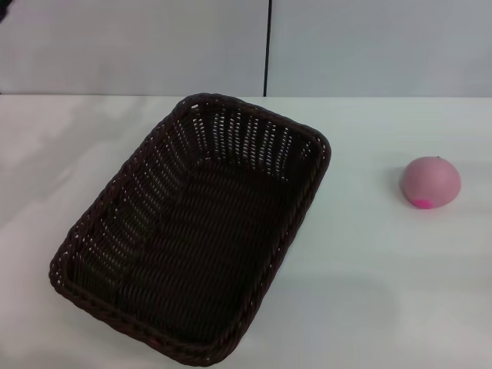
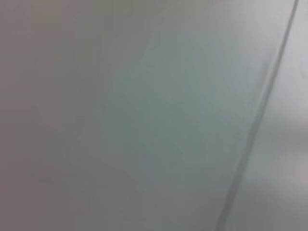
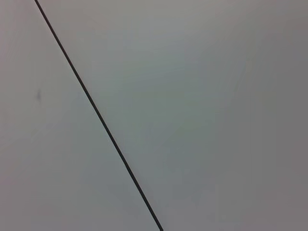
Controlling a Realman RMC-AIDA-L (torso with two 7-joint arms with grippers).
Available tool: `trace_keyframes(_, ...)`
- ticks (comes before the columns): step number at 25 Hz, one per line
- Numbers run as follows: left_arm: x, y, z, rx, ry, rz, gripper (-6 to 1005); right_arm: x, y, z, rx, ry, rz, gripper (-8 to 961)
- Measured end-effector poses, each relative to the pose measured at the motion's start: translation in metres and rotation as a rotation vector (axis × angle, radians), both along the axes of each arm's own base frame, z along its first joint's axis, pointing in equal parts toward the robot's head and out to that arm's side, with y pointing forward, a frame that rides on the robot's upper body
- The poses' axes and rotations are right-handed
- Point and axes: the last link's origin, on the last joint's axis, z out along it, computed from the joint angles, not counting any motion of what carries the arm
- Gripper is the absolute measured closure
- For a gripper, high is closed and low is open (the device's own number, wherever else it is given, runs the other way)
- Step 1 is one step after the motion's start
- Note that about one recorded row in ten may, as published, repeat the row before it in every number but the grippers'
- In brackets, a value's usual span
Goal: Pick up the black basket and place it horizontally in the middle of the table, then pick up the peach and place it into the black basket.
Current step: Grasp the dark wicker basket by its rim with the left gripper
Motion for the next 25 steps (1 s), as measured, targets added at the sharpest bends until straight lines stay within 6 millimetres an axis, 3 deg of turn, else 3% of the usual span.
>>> trace_keyframes(3, 0.013, 0.010, 0.006, -0.095, 0.095, -0.033, 216, 0.001, -0.001, 0.000, 0.000, 0.000, -0.002, 470)
trace_keyframes(9, 0.042, 0.024, 0.011, -0.275, 0.325, -0.065, 222, 0.003, -0.003, 0.001, 0.012, 0.011, -0.015, 471)
trace_keyframes(13, 0.055, 0.030, 0.000, -0.383, 0.483, -0.033, 229, 0.004, -0.004, 0.001, 0.015, 0.015, -0.019, 471)
trace_keyframes(14, 0.060, 0.035, -0.011, -0.451, 0.585, 0.016, 229, 0.004, -0.004, 0.001, 0.015, 0.015, -0.019, 471)
trace_keyframes(20, 0.065, 0.040, -0.021, -0.502, 0.668, 0.070, 230, 0.004, -0.004, 0.001, 0.015, 0.015, -0.018, 471)
trace_keyframes(25, 0.066, 0.047, -0.026, -0.538, 0.830, 0.244, 231, 0.007, -0.006, 0.002, 0.025, 0.022, -0.036, 472)
